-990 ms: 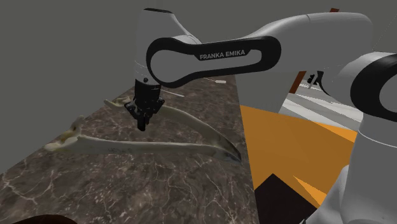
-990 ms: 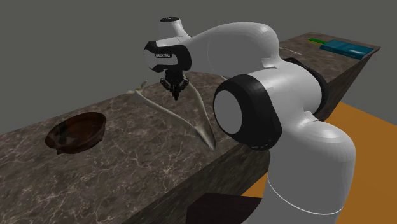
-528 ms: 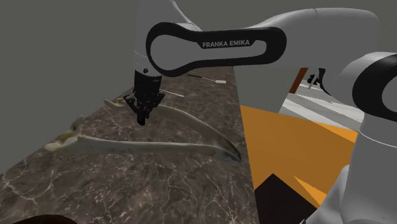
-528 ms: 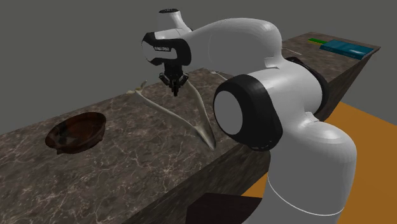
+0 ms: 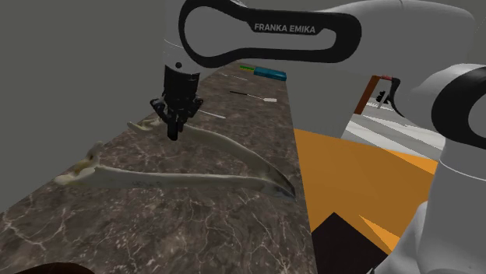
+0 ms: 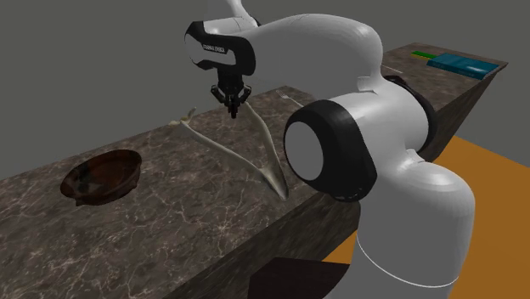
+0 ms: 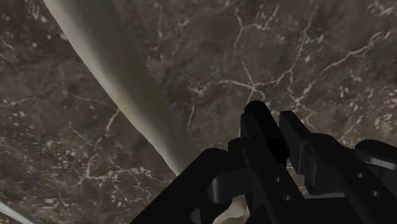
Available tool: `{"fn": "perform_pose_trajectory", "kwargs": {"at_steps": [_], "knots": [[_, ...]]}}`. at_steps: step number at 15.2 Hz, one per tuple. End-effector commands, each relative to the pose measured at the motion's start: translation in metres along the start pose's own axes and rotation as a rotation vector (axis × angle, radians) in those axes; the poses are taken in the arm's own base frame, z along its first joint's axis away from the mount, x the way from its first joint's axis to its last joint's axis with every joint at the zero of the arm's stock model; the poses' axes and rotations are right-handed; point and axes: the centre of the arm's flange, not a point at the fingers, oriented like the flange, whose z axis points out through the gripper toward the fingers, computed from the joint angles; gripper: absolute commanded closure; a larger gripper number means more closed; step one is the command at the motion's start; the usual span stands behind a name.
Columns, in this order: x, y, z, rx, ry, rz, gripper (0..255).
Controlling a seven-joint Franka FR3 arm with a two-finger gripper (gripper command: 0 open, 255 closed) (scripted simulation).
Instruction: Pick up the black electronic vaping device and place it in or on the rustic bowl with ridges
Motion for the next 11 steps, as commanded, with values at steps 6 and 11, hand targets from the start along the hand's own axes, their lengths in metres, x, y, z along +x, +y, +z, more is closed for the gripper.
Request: {"fn": "perform_pose_trajectory", "kwargs": {"at_steps": [6, 11], "knots": [[0.005, -0.002, -0.036, 0.000, 0.000, 0.000, 255], [0.008, -0.003, -0.062, 0.000, 0.000, 0.000, 255]]}}
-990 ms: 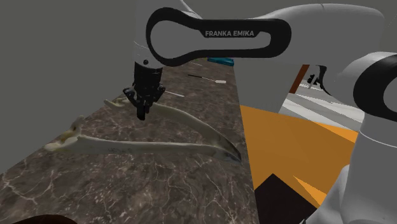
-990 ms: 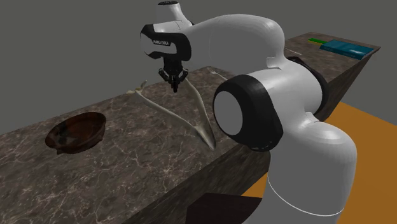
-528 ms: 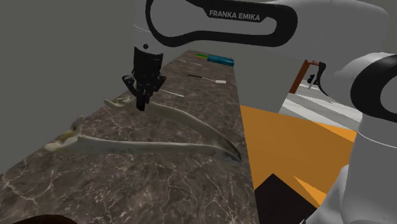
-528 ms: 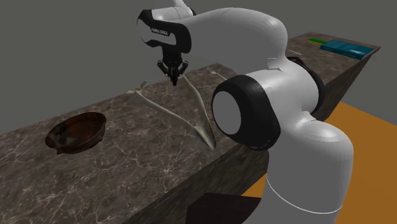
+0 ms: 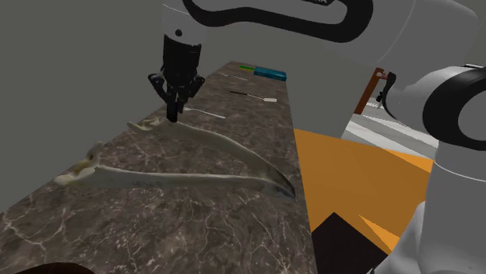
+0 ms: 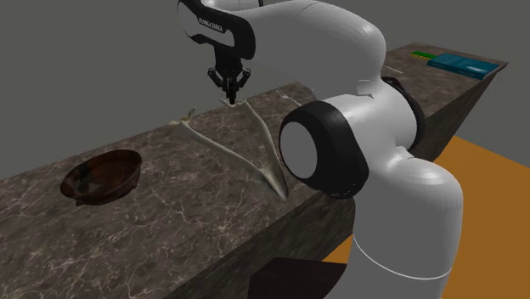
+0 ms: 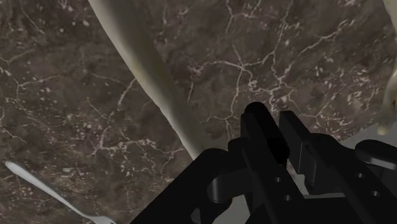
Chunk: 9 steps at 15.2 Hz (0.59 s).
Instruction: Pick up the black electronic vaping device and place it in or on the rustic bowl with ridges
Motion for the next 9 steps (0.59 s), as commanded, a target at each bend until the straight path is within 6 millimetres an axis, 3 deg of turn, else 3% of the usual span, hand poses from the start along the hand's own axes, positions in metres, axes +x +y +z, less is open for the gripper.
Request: {"fn": "perform_pose_trajectory", "kwargs": {"at_steps": [1, 8, 9], "knots": [[0.001, 0.000, -0.011, 0.000, 0.000, 0.000, 255], [0.006, -0.002, -0.043, 0.000, 0.000, 0.000, 255], [-0.003, -0.012, -0.044, 0.000, 0.000, 0.000, 255]]}}
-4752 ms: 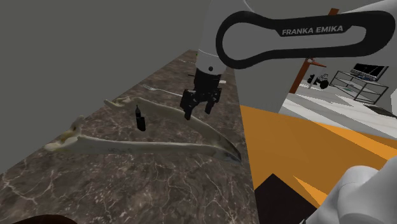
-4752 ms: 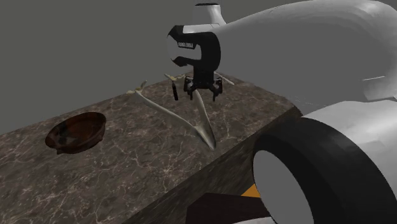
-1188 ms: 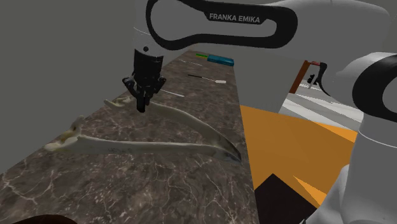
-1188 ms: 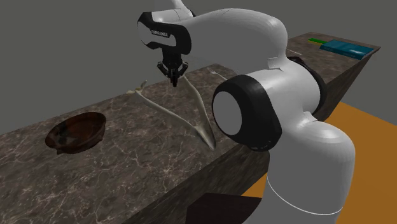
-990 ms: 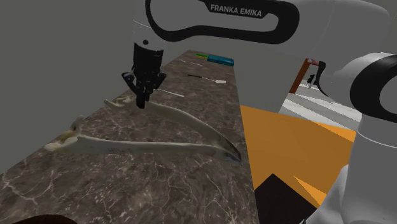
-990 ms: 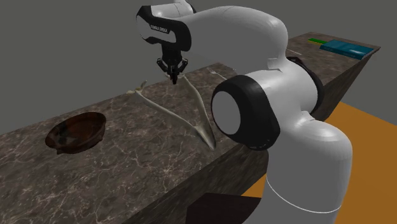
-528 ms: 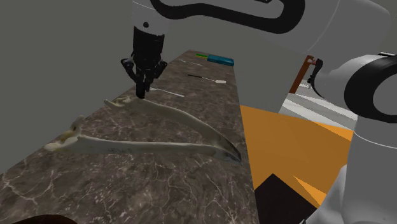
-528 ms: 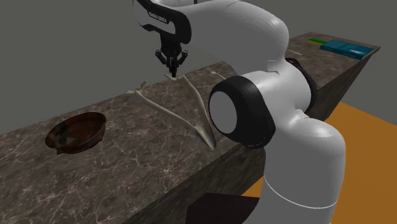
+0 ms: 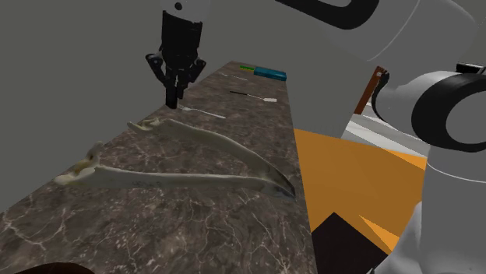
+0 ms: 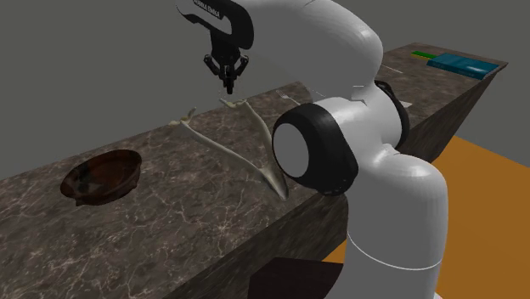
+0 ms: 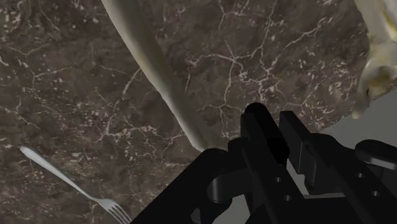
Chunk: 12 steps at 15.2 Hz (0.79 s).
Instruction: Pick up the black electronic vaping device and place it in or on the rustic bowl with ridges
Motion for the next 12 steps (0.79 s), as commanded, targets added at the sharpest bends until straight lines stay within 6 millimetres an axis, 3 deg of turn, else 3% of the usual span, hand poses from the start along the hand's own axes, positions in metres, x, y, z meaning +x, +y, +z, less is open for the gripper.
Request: {"fn": "perform_pose_trajectory", "kwargs": {"at_steps": [1, 12], "knots": [[-0.012, -0.016, -0.003, 0.000, 0.000, 0.000, 255], [-0.106, -0.127, -0.010, 0.000, 0.000, 0.000, 255]]}}
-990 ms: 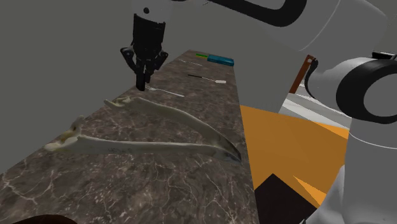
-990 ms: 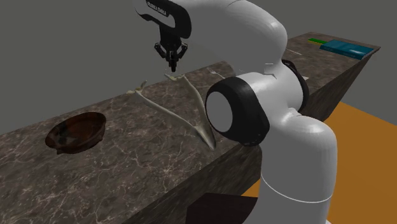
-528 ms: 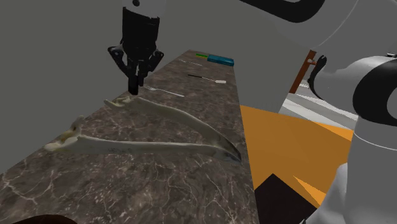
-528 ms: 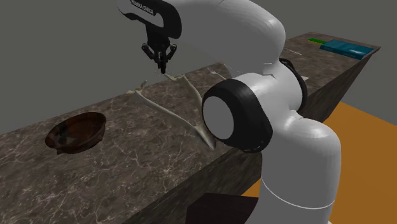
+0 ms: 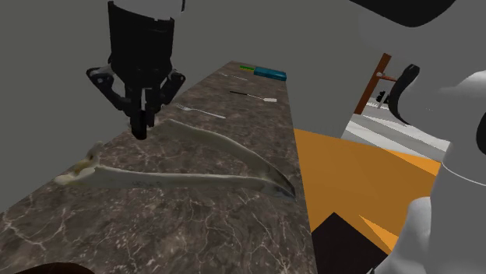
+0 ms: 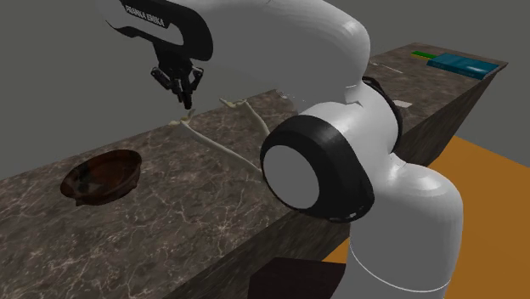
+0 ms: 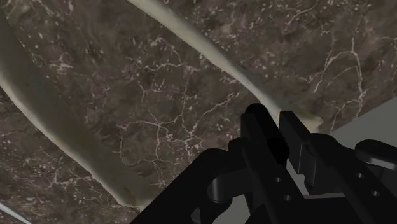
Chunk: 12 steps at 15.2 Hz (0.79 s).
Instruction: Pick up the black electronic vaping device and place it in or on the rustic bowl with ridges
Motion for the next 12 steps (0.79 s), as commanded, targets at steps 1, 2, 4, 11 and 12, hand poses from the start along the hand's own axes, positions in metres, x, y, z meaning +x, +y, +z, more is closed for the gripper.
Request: {"fn": "perform_pose_trajectory", "kwargs": {"at_steps": [1, 2, 4, 11, 12], "knots": [[-0.016, -0.019, -0.001, 0.000, 0.000, 0.001, 255], [-0.025, -0.029, -0.002, 0.000, 0.000, 0.001, 255], [-0.042, -0.049, -0.003, 0.000, 0.000, 0.001, 255], [-0.101, -0.120, -0.007, 0.000, 0.000, 0.001, 255], [-0.110, -0.130, -0.008, 0.000, 0.000, 0.001, 255]]}}
